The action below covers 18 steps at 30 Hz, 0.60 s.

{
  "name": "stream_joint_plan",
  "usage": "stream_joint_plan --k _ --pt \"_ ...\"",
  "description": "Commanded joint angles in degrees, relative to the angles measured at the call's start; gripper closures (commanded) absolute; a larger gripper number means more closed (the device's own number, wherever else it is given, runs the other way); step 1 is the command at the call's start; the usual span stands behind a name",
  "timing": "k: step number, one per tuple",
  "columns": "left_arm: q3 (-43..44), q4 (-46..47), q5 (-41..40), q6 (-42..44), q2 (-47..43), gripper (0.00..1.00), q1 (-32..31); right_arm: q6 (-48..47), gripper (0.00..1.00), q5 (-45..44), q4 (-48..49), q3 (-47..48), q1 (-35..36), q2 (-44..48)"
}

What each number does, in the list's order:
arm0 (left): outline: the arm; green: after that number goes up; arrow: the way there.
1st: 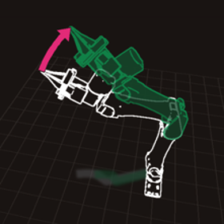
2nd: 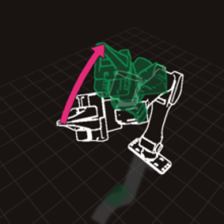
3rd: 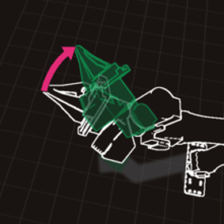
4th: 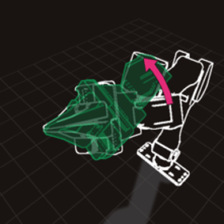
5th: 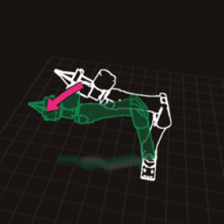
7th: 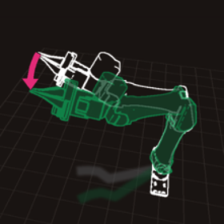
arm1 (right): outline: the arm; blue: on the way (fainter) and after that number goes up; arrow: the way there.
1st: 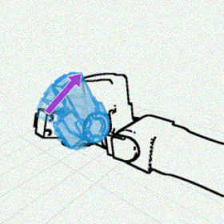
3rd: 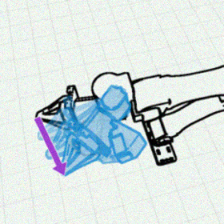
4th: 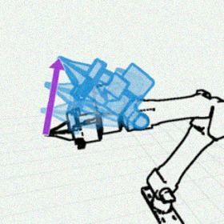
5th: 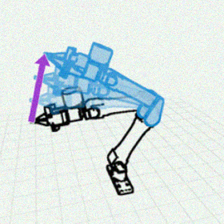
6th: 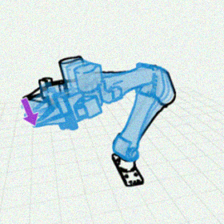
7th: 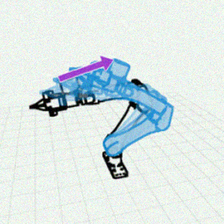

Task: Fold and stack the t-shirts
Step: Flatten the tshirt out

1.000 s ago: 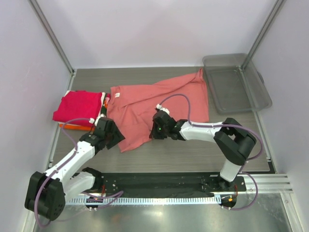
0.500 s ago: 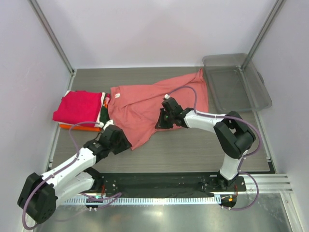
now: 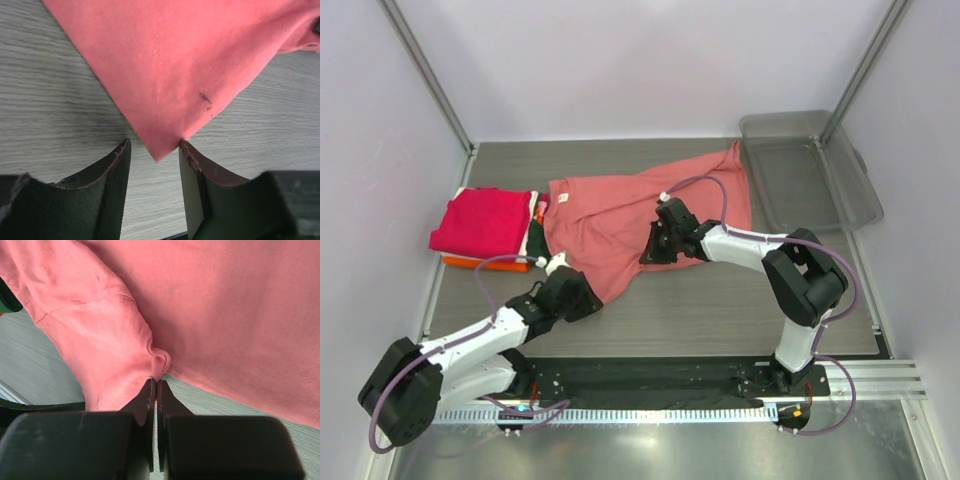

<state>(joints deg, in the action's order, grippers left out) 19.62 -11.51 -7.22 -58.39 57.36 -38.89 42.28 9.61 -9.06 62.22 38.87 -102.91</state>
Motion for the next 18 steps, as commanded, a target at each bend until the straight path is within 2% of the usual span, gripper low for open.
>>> stream_joint_plan --k 1,2,5,6,7,8,9,10,12,15,18 --pt "1.48 4.91 -3.94 -0.58 1.87 0.56 -1.01 -0.80 0.99 1.12 1.33 0.80 -0.11 0.17" --pt "1.65 5.44 -4.20 -0.58 2.31 0.57 -1.01 -0.71 0.99 1.20 1.41 0.71 -0.11 0.17" --pt "2.53 5.97 -4.12 -0.58 3.98 0.70 -1.36 -0.80 0.99 1.29 1.50 0.28 -0.11 0.43" --pt "2.62 6.14 -3.85 -0.76 4.25 0.78 -1.45 -0.88 0.99 1.38 1.59 0.19 -0.11 0.52" --pt "2.71 6.15 -3.68 -0.85 4.42 0.82 -1.80 -0.97 0.97 1.12 1.50 0.01 -0.11 0.78" --pt "2.88 6.15 -3.59 -1.02 4.51 0.86 -1.89 -1.06 0.91 0.94 1.59 -0.51 -0.11 1.39" --pt "2.88 6.06 -3.50 -0.94 4.42 0.94 -1.89 -1.24 0.78 -0.10 1.68 -0.86 -0.11 1.83" --pt "2.80 5.62 -4.28 -1.20 4.25 0.99 -1.89 -1.24 0.74 -0.98 1.59 -1.39 -0.20 2.54" --pt "3.14 4.57 -4.81 -1.46 3.28 1.00 -1.62 -1.32 0.62 -3.35 1.76 -3.85 -0.29 5.52" --pt "4.28 1.41 -4.82 -1.11 1.09 1.00 -0.75 -1.50 0.52 -8.71 1.59 -8.24 -1.51 11.49" --pt "5.43 -2.90 -2.89 -0.32 -2.59 1.00 2.67 -1.94 0.48 -15.39 0.63 -13.25 -4.59 17.91"
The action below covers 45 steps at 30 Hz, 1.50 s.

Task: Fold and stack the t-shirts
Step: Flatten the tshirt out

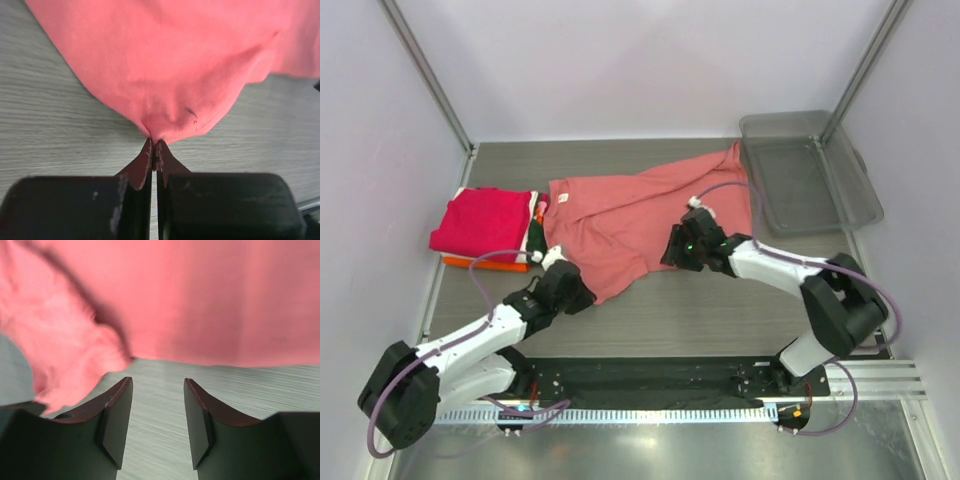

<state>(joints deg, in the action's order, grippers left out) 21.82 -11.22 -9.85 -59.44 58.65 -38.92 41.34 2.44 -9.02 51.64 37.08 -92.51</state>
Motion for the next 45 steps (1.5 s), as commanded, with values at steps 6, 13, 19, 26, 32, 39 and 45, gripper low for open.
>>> stream_joint_plan --k 6,13,19,26,32,39,45 --pt "4.10 -12.67 5.45 3.01 -12.50 1.00 15.24 -2.23 0.40 -18.16 -2.14 -10.06 -11.76 16.21" --pt "10.95 -21.64 9.56 6.97 -20.59 1.00 29.40 -1.88 0.32 -24.50 -2.59 -13.58 -19.14 21.32" --pt "23.69 -20.77 15.29 7.67 -15.07 1.00 32.24 -3.72 0.31 -23.79 -2.32 -13.32 -20.12 20.97" --pt "39.25 -20.59 15.39 7.67 -5.05 1.00 32.59 -3.46 0.29 -24.85 -2.15 -12.53 -21.61 17.63" --pt "46.20 -16.03 15.03 4.95 3.29 1.00 33.29 -2.67 0.26 -23.19 0.22 -11.65 -21.87 14.73" --pt "53.58 -11.72 15.47 3.54 14.38 1.00 34.08 -1.79 0.42 -20.72 2.42 -9.28 -21.79 8.49" --pt "55.17 -12.42 14.86 4.42 15.09 1.00 35.05 -1.97 0.75 -21.60 2.95 -7.69 -21.79 6.55"
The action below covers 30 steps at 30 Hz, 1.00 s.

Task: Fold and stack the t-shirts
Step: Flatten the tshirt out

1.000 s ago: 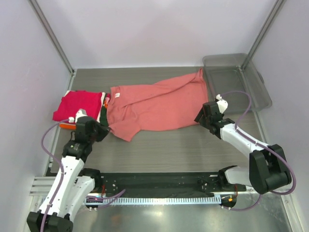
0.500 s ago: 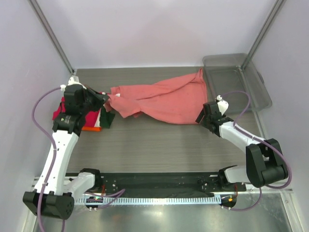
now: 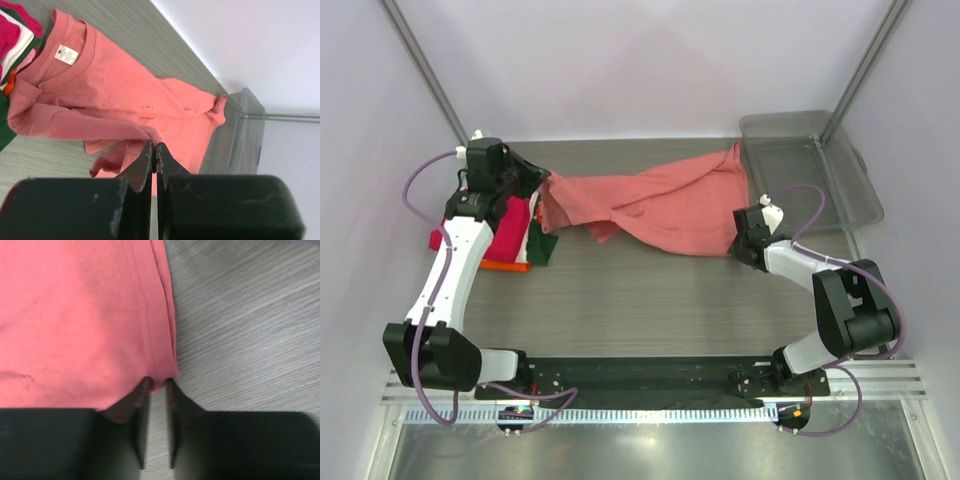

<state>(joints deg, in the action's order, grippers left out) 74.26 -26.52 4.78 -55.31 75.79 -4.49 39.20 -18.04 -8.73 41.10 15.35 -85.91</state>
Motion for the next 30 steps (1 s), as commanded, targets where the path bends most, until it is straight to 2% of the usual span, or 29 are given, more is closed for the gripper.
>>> stream_joint_plan --k 1,2,3,5,10,14,16,19,20,21,22,24,25,27,30 --pt "2.56 2.71 -0.03 0.46 -2.40 1.00 0.62 0.09 0.81 -0.94 2.67 3.10 -0.06 -0.14" --pt "2.38 2.53 -0.38 0.73 -2.92 1.00 0.62 0.09 0.96 -0.68 2.32 3.19 0.03 -0.05" --pt "1.95 1.66 -0.47 1.16 -3.80 1.00 0.62 0.00 0.99 -0.33 2.14 3.02 -0.06 1.00" --pt "1.16 0.78 -0.12 1.61 -4.94 1.00 0.62 -0.18 0.99 0.46 1.01 1.89 -0.06 3.28" --pt "-5.59 -1.51 -0.82 2.57 -13.46 1.00 0.62 -0.70 0.99 4.33 -5.41 -3.12 0.03 17.33" --pt "-7.98 -3.18 0.14 2.40 -17.25 1.00 0.62 -2.02 0.99 5.12 -12.08 -2.52 0.03 25.25" --pt "-8.17 -3.27 0.23 2.22 -17.69 1.00 0.62 -2.81 0.99 4.77 -13.15 1.06 0.03 25.00" --pt "-7.11 -3.45 1.02 2.22 -15.68 1.00 0.62 -4.48 0.99 8.19 -13.50 8.25 -0.06 16.42" --pt "-6.85 -3.45 1.46 2.22 -15.24 1.00 0.62 -4.74 0.99 9.94 -13.68 10.03 -0.15 10.47" --pt "-6.85 -3.36 1.73 2.31 -14.71 1.00 0.62 -5.36 0.97 13.26 -13.77 11.79 -0.06 7.02" --pt "-6.93 -3.45 2.08 2.40 -14.36 1.00 0.62 -5.10 0.85 14.86 -13.77 14.07 -0.06 4.55" --pt "-8.07 -2.48 2.52 2.57 -14.00 1.00 0.62 -3.96 0.68 15.84 -12.11 14.45 -0.06 0.57" --pt "-8.43 -2.13 2.35 2.57 -14.00 1.00 0.62 -3.61 0.51 15.50 -10.10 13.49 -0.06 0.22" --pt "-9.30 -1.69 1.99 3.01 -13.74 1.00 0.62 -3.60 0.42 14.62 -9.46 12.69 -0.06 0.21" --pt "-9.31 -1.69 1.64 3.54 -12.86 1.00 0.62 -4.74 0.40 13.39 -9.20 9.45 -0.06 3.18"
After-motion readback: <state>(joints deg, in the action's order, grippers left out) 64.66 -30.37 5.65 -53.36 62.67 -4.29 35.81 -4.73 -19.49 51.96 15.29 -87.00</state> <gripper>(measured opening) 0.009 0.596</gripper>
